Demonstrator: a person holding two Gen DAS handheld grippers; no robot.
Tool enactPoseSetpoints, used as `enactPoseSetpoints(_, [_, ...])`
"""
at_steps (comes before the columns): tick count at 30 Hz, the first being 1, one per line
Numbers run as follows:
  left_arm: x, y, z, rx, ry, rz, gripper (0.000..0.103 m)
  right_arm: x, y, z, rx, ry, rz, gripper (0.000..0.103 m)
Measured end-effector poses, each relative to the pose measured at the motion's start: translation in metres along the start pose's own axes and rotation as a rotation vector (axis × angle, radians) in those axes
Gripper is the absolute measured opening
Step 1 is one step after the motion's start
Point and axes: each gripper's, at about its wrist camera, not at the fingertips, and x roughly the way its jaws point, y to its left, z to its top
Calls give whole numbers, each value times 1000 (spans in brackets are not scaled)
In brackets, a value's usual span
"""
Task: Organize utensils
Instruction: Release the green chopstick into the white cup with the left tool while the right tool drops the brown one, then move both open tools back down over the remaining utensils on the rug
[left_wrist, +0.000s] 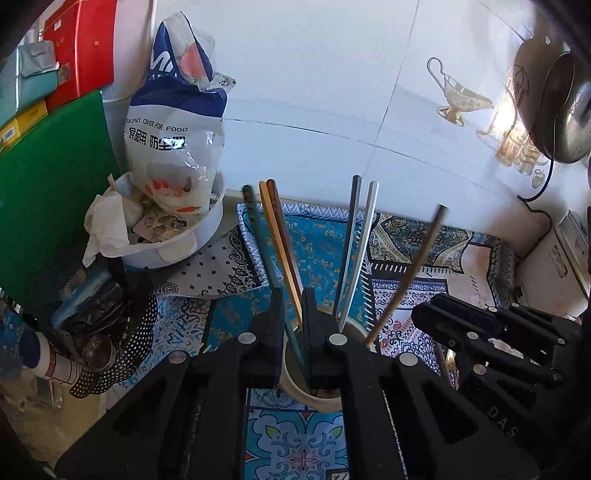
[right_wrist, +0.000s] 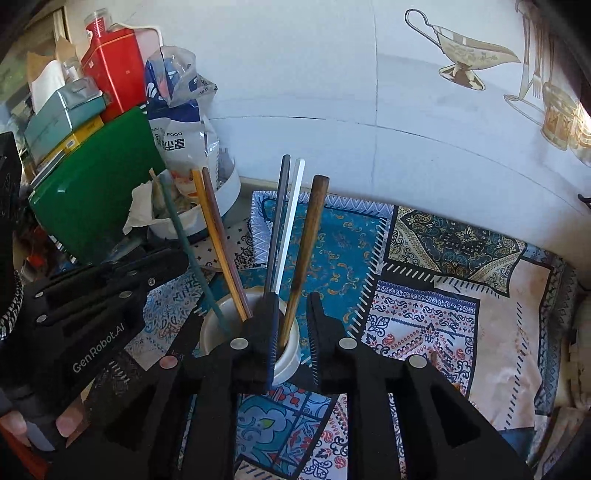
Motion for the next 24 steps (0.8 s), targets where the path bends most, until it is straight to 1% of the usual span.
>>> enactPoseSetpoints(3, [-11, -6, 0, 14, 0, 9, 6, -13, -3, -1, -7, -12, -2, 26])
enactPoseSetpoints(5, [-19, -9, 0, 21, -4, 9, 12, -21, -6, -2, -11, -18, -8, 27])
enactPoseSetpoints(10, [-39, -24, 1, 52, -28, 14, 19, -46, -16, -5, -20, -42, -34, 30])
enactPoseSetpoints(12, [-45, -32, 1, 68, -37, 14, 23, -56, -22, -8, -20, -55, -51, 34])
enactPoseSetpoints(14, [-49, -41, 1, 81, -44, 11, 28, -66, -29, -11, -19, -67, -70, 34])
enactPoseSetpoints(18, [-51, -61, 0, 105, -42, -6, 32, -82, -47, -18, -3, -78, -106, 35])
enactPoseSetpoints(20, [-49, -73, -2, 114, -36, -23, 41, -89, -59, -23, 12, -77, -122, 36])
enactPoseSetpoints(24, [-37, -99, -8, 143, -11, -48, 44, -94, -83, -36, 52, -61, -153, 36])
